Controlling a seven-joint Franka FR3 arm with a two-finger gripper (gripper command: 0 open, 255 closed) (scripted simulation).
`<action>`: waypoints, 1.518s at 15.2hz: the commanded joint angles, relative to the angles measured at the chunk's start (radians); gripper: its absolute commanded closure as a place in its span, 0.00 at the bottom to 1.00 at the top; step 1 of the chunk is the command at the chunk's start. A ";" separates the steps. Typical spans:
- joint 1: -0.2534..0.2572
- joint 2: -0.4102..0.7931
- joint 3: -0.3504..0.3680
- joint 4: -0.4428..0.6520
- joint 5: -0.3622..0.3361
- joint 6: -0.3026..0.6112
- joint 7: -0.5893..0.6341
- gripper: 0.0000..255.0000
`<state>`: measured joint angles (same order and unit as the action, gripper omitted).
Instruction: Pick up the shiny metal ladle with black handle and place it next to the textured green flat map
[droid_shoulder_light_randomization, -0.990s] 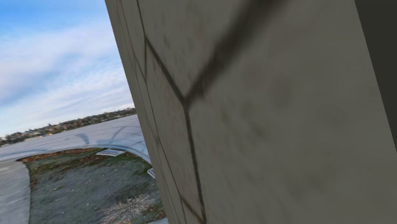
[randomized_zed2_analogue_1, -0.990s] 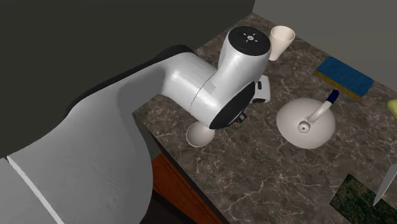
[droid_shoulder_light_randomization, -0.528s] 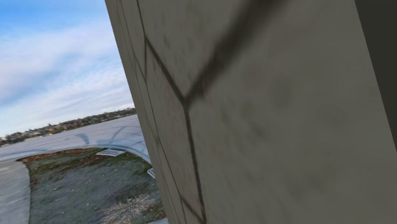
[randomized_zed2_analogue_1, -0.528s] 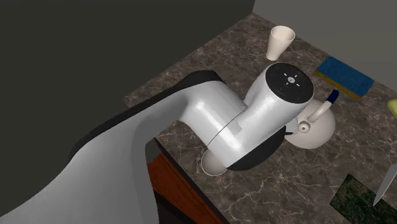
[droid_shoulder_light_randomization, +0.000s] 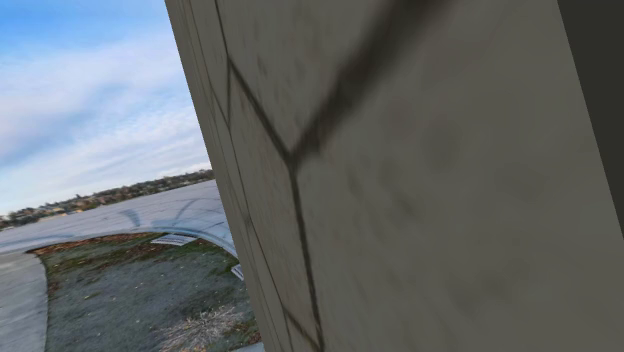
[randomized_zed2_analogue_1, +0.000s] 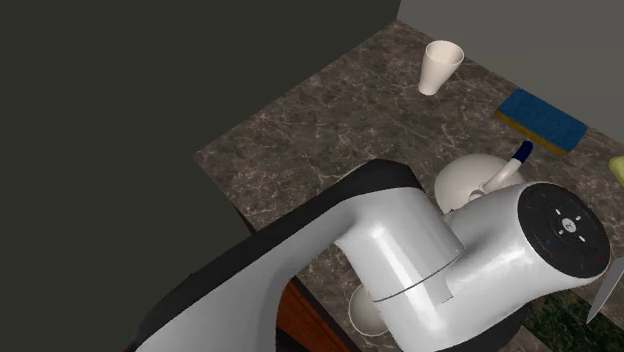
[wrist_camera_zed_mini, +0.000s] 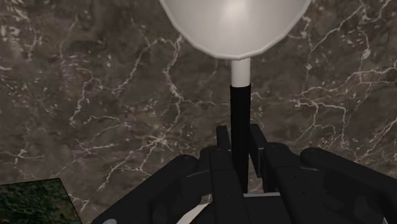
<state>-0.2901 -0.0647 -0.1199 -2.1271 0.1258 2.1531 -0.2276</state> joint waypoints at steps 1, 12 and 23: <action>-0.023 -0.004 -0.026 -0.009 0.003 -0.001 -0.052 1.00; -0.149 0.054 -0.171 0.070 0.029 -0.058 -0.331 1.00; -0.297 0.233 -0.286 0.293 0.108 -0.157 -0.610 1.00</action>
<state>-0.5690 0.1505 -0.3951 -1.8563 0.2246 2.0067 -0.8065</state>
